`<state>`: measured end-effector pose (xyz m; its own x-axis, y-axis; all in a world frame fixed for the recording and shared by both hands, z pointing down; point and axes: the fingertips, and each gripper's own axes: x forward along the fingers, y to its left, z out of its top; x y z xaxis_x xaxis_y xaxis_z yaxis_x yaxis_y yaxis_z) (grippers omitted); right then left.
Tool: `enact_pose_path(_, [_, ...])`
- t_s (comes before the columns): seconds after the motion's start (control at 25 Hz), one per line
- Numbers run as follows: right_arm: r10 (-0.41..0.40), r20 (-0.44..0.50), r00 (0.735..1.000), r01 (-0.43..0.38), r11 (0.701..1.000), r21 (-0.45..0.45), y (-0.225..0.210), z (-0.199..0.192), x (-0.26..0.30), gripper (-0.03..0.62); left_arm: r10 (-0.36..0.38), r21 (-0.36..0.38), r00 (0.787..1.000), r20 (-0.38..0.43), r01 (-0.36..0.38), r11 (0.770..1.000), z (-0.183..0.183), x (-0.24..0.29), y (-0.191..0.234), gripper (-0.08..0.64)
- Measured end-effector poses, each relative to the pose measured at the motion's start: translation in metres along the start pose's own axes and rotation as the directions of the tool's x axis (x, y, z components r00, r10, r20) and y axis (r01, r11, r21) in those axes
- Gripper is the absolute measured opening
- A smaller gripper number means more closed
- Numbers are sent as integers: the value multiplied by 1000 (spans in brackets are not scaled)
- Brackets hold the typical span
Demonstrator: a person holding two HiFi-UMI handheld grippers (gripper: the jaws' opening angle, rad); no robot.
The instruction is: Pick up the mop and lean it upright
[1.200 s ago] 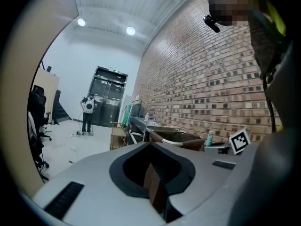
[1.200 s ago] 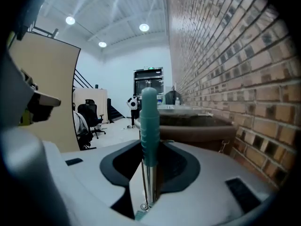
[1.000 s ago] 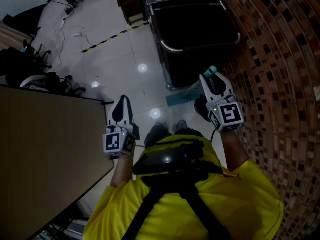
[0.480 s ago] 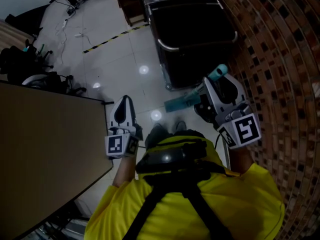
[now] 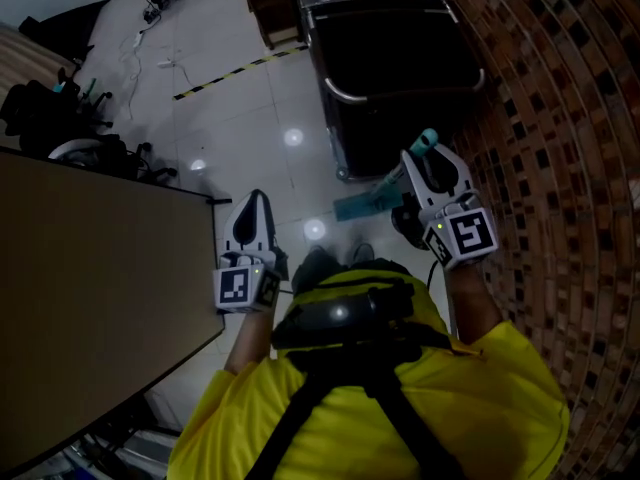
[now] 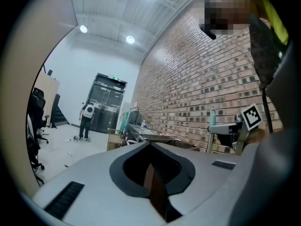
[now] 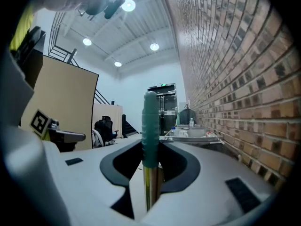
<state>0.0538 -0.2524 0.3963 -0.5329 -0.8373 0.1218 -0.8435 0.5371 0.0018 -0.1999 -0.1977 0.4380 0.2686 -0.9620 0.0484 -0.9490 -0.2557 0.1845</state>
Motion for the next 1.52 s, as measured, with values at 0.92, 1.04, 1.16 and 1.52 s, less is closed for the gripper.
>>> enact_pose_path(0.92, [-91, -319, 943, 119, 990, 71, -84, -256, 158, 120, 71, 26, 987, -143, -68, 997, -39, -25, 16, 3])
enact_pose_path(1.04, [-113, -316, 942, 144, 986, 78, -89, -257, 167, 121, 69, 18, 987, -144, -67, 998, -41, -24, 14, 3])
enact_pose_path(1.16, [-88, -337, 937, 131, 986, 107, -88, -261, 175, 124, 66, 13, 986, -154, -65, 998, -44, -22, 14, 3])
enact_pose_path(1.52, [-91, -375, 923, 138, 985, 101, -83, -273, 145, 322, 58, 1, 987, -147, -58, 998, -44, -11, 15, 3])
